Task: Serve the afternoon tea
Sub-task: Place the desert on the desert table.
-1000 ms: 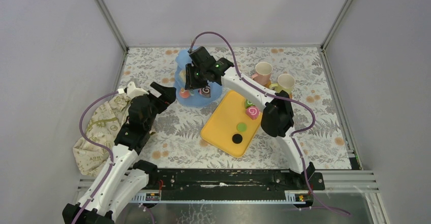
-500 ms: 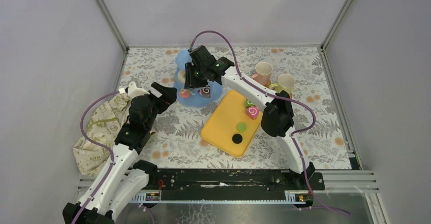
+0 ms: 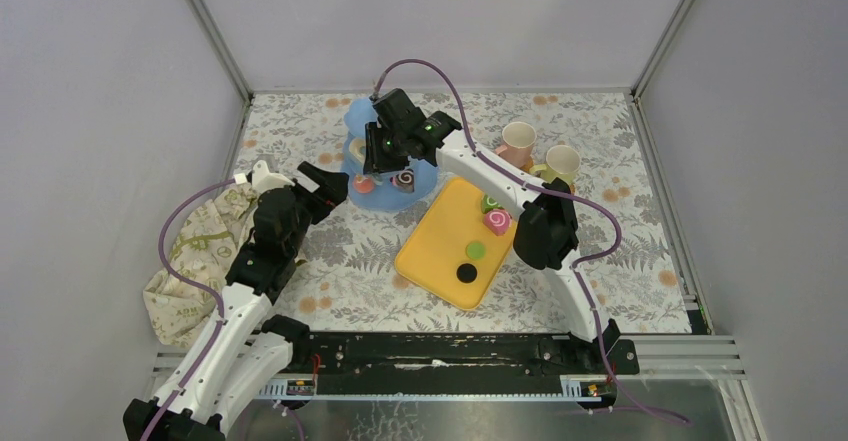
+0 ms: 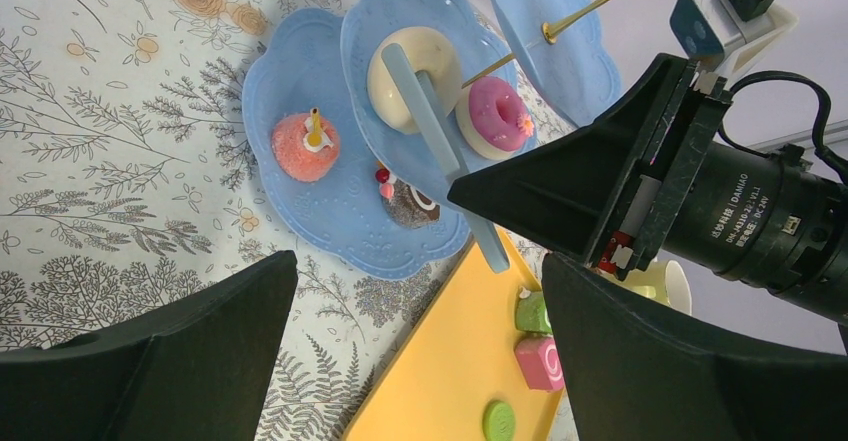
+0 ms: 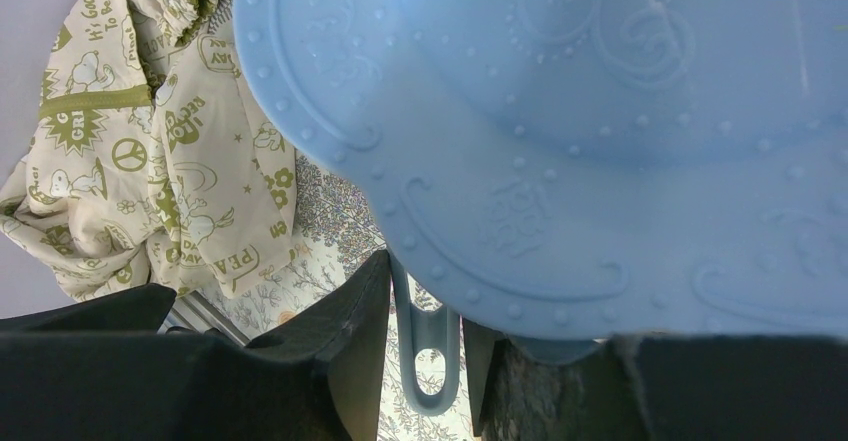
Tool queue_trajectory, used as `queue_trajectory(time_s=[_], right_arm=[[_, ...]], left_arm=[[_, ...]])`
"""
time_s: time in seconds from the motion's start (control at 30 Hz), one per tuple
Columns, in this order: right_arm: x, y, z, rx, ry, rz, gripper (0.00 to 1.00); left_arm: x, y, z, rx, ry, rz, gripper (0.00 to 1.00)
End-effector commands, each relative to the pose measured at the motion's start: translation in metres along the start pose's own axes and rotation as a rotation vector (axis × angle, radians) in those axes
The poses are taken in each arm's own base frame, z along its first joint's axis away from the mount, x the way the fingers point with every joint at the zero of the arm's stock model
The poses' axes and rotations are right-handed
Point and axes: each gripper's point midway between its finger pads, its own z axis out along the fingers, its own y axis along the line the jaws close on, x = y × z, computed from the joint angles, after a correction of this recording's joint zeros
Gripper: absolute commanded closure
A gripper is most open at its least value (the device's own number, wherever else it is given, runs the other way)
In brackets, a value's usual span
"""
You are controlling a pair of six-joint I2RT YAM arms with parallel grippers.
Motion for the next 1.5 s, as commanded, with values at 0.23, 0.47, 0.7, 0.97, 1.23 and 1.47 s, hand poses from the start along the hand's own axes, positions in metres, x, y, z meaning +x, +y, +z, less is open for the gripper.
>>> queue_trajectory(time_s=[0.23,0.47,0.7,0.97,1.23,1.47], right_arm=[[-0.024,0.017,-0.026,-0.055,-0.07,-0.008,0.64],[-0.024,0.018,-0.029,-0.057,-0.074,-0.009,0.66],[-0.025,0.023,-0.034,-0.067,-0.083,-0.013,0.66],[-0.025,0.024,-0.04,-0.072,-0.09,-0.011,0.67],[-0.028,0.029,-0.048,-0.084,-0.109,-0.023,0.69],[-0.027,0.036,-0.054,-0.092,-0.116,-0.04,0.71]], left_arm=[[-0.008,-0.009,0.002,0.044,-0.04,-0.024,0.0],[-0.008,-0.009,0.002,0.043,-0.041,-0.024,0.0],[-0.009,-0.009,0.002,0.043,-0.043,-0.023,0.0],[-0.009,-0.009,0.002,0.045,-0.042,-0.022,0.0],[-0.009,-0.008,0.001,0.04,-0.046,-0.021,0.0],[-0.012,-0.009,0.0,0.038,-0.055,-0.016,0.0]])
